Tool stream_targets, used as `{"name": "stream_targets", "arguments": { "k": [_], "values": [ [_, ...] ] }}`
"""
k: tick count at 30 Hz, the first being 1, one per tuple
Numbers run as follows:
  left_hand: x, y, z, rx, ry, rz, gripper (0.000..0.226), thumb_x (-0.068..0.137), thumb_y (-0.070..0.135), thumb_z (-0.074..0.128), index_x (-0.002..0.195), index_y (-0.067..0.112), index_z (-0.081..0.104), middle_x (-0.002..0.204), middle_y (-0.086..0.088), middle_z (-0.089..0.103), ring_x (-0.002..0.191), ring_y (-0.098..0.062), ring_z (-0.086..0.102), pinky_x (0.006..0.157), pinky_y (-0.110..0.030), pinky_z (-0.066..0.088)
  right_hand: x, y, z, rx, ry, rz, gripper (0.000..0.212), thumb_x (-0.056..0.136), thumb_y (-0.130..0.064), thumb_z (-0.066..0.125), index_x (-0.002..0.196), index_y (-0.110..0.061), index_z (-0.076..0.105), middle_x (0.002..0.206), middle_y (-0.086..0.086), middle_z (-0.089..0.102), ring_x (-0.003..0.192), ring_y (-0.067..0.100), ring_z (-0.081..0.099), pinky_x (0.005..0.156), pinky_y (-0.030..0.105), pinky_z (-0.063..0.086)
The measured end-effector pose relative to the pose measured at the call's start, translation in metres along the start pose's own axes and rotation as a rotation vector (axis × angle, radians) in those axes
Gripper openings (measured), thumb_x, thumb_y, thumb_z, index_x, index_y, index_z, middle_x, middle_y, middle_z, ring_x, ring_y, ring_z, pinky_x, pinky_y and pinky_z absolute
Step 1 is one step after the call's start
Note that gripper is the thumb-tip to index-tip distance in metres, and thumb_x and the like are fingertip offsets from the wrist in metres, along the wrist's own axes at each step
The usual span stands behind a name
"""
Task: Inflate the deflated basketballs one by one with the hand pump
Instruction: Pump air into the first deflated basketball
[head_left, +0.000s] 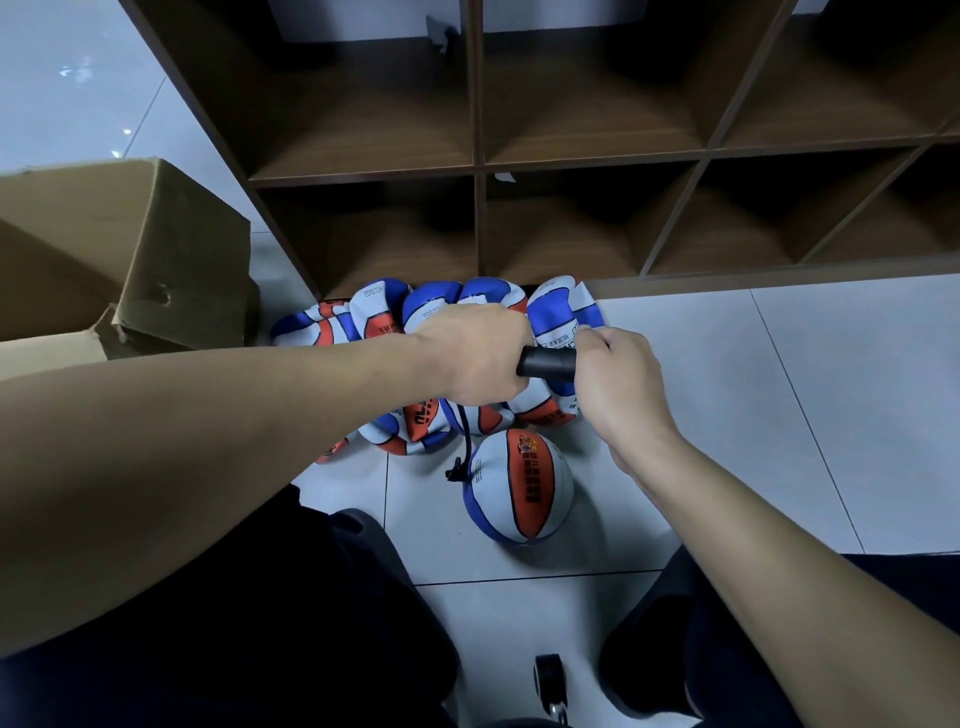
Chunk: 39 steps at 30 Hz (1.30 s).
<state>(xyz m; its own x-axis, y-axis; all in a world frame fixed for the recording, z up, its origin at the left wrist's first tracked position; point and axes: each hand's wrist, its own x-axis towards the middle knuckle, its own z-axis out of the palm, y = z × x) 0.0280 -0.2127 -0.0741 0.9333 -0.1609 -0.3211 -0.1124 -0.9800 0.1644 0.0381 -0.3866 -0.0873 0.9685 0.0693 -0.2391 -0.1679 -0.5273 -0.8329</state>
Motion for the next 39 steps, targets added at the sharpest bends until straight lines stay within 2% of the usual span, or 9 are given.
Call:
{"name": "stream_targets", "arguments": {
  "k": [3,6,11,17,22,27,30,35,39],
  "values": [
    [0.004,-0.005,0.002,-0.03,-0.003,0.014,0.017,0.088,0.032,0.061,0.074,0.023,0.062,0.065,0.0,0.064,0.058,-0.023,0.061,0.056,-0.039,0.055,0.003,-0.002,-0.005,-0.018,-0.041,0.007,0.047,0.108,-0.034,0.05,0.064,-0.019,0.041,0.062,-0.002,0.043,0.062,0.023,0.042,0.058,0.035,0.031],
    [0.006,-0.008,0.004,-0.092,-0.017,0.012,0.018,0.087,0.031,0.059,0.074,0.021,0.063,0.061,-0.001,0.062,0.052,-0.021,0.055,0.052,-0.037,0.051,0.011,-0.001,-0.022,-0.017,-0.008,0.055,0.042,0.1,-0.026,0.056,0.062,-0.017,0.038,0.051,-0.007,0.038,0.054,0.019,0.038,0.053,0.03,0.029],
    [0.002,-0.033,0.003,-0.148,-0.101,-0.035,0.022,0.095,0.034,0.066,0.077,0.021,0.064,0.06,0.001,0.057,0.051,-0.018,0.052,0.052,-0.032,0.044,0.03,0.006,-0.06,0.123,0.142,0.239,0.035,0.081,-0.022,0.06,0.061,-0.021,0.03,0.065,0.005,0.028,0.063,0.026,0.022,0.056,0.04,0.018],
    [0.001,-0.032,0.003,-0.113,-0.073,-0.062,0.025,0.094,0.029,0.063,0.07,0.023,0.058,0.058,0.002,0.054,0.052,-0.02,0.051,0.051,-0.032,0.043,0.026,0.006,-0.048,0.119,0.179,0.189,0.042,0.087,-0.014,0.054,0.057,-0.02,0.024,0.059,-0.005,0.018,0.07,0.027,0.019,0.062,0.044,0.017],
    [0.004,-0.019,0.002,-0.061,-0.015,-0.059,0.017,0.089,0.03,0.062,0.076,0.021,0.066,0.067,-0.004,0.066,0.057,-0.024,0.061,0.052,-0.036,0.051,0.014,0.002,-0.028,0.015,0.187,0.046,0.04,0.098,-0.017,0.05,0.063,-0.018,0.029,0.061,0.001,0.031,0.063,0.027,0.028,0.059,0.039,0.022],
    [0.003,-0.02,0.0,0.007,-0.034,-0.031,0.012,0.089,0.026,0.061,0.078,0.023,0.066,0.069,-0.002,0.067,0.062,-0.025,0.066,0.053,-0.035,0.052,0.002,0.004,-0.012,-0.007,0.086,0.017,0.045,0.109,-0.025,0.046,0.065,-0.017,0.038,0.062,-0.001,0.041,0.061,0.023,0.037,0.058,0.037,0.027],
    [0.001,-0.013,0.001,0.022,-0.033,-0.011,0.012,0.089,0.027,0.062,0.078,0.023,0.064,0.069,-0.001,0.066,0.062,-0.024,0.065,0.055,-0.036,0.055,-0.001,0.005,-0.005,-0.006,0.048,0.0,0.044,0.11,-0.027,0.044,0.066,-0.019,0.042,0.066,-0.001,0.044,0.064,0.024,0.04,0.058,0.036,0.028],
    [0.002,-0.002,0.006,0.022,-0.028,0.009,0.016,0.09,0.031,0.064,0.077,0.024,0.06,0.07,0.0,0.064,0.064,-0.023,0.064,0.051,-0.03,0.043,-0.001,0.007,0.001,-0.006,0.001,0.003,0.042,0.11,-0.03,0.043,0.069,-0.022,0.042,0.073,0.001,0.046,0.066,0.024,0.041,0.059,0.035,0.03],
    [0.002,0.0,0.002,0.004,-0.025,0.019,0.012,0.089,0.029,0.062,0.078,0.024,0.062,0.069,0.001,0.065,0.064,-0.023,0.066,0.053,-0.032,0.049,0.003,0.007,-0.001,0.004,-0.024,0.014,0.038,0.107,-0.025,0.045,0.069,-0.02,0.044,0.074,0.003,0.046,0.067,0.025,0.041,0.058,0.035,0.029]
  ]
}}
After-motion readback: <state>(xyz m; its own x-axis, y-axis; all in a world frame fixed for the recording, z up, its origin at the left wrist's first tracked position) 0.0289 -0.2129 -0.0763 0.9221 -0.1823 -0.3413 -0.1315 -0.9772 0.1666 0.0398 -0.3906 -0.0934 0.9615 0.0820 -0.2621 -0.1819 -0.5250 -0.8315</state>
